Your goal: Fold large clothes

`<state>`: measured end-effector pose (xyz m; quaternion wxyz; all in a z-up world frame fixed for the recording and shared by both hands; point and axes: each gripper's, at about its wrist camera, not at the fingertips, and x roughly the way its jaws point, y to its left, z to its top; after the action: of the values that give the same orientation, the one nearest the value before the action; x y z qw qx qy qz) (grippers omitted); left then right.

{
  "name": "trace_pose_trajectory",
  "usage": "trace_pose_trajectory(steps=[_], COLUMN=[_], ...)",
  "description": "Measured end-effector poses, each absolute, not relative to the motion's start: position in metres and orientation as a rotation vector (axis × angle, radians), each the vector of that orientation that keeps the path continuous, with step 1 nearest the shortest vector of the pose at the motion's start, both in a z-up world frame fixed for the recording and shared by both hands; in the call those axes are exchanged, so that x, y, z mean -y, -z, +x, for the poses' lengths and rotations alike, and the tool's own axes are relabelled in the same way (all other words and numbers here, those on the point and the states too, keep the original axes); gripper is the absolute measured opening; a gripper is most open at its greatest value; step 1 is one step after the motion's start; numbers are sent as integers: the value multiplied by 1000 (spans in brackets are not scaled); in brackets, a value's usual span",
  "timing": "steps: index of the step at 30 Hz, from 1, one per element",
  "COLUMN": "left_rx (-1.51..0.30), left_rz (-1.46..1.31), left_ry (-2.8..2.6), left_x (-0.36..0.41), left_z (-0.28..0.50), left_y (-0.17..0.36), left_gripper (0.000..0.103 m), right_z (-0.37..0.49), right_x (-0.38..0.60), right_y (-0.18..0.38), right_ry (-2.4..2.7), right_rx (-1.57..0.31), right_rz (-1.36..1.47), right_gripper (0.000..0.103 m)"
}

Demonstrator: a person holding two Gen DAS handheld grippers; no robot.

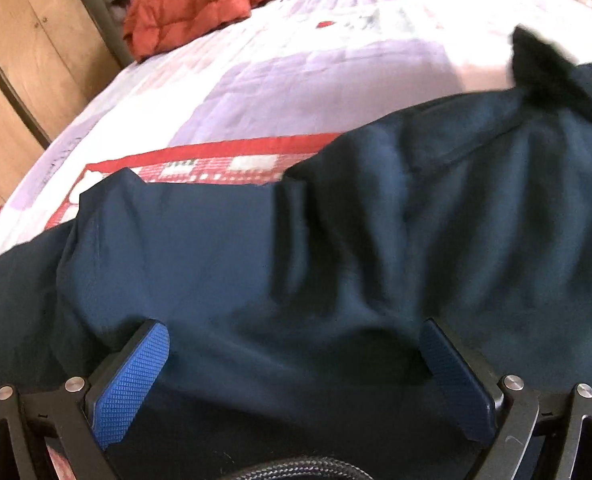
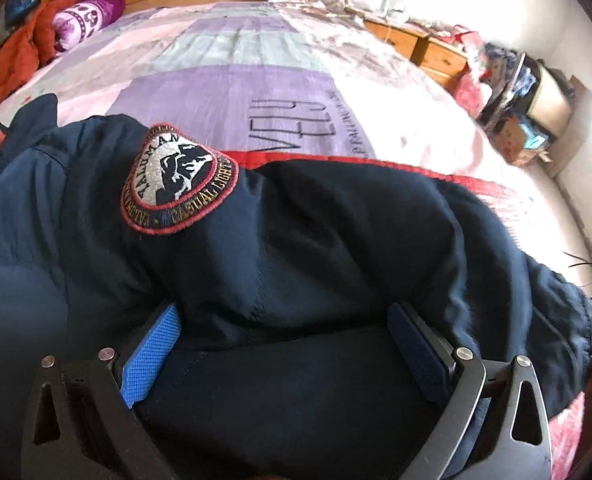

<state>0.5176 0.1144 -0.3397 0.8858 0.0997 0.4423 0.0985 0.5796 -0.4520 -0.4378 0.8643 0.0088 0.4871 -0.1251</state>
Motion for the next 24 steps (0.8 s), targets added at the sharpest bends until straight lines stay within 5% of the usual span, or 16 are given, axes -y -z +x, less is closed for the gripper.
trace_pose_trajectory(steps=[6,11,24], left_rx=[-878,-894,-906], left_rz=[167,175,172], left_ry=[-99,-10,190], left_x=[-52,12,198], left_z=[481,465,452], left_y=[318,314,310], left_gripper=[103,103,103], right_z=[533,507,473], right_x=[404,342,500], right_y=[397,422,396], right_ry=[66,-146,218], right_rx=[-932,-994,-910], right_rz=[-13,-193,-35], right_gripper=[102,102,102])
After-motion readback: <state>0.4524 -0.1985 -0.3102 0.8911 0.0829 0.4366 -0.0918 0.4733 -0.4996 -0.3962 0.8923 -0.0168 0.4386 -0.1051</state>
